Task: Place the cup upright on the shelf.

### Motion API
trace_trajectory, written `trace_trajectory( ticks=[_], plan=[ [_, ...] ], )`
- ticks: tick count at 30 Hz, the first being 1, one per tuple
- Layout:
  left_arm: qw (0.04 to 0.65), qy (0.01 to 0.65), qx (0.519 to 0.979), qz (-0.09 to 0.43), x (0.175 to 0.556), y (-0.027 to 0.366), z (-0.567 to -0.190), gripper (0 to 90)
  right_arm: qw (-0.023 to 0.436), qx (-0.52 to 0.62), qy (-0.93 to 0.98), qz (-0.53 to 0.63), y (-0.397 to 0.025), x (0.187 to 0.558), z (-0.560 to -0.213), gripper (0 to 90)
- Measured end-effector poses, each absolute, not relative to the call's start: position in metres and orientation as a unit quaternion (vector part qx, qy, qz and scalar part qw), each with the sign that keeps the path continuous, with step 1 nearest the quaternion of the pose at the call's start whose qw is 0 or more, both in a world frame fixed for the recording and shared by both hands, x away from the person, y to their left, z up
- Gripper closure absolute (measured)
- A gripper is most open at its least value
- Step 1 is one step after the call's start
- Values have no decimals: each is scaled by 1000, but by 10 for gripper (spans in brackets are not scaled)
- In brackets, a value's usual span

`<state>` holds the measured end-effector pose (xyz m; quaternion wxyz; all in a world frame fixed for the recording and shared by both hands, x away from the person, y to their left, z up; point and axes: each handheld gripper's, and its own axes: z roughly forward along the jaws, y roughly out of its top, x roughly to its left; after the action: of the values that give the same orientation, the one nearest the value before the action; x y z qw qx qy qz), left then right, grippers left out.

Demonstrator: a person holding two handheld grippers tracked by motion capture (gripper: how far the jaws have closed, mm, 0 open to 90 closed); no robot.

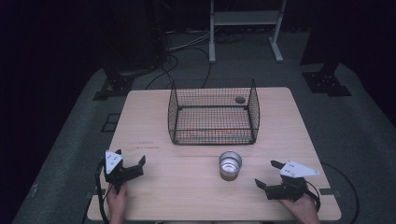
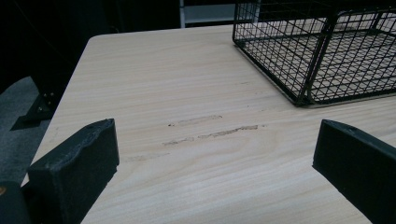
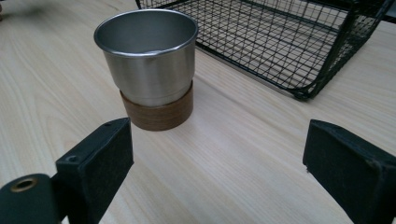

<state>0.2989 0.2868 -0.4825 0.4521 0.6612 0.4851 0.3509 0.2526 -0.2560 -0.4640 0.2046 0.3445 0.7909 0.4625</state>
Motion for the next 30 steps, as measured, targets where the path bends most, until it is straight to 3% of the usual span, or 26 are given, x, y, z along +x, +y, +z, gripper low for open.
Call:
trace_trajectory(
  ticks=[30],
  plan=[
    [452,485,661,351,299,287,-483,0,162,322,813,458,-207,258,-465,25]
  ],
)
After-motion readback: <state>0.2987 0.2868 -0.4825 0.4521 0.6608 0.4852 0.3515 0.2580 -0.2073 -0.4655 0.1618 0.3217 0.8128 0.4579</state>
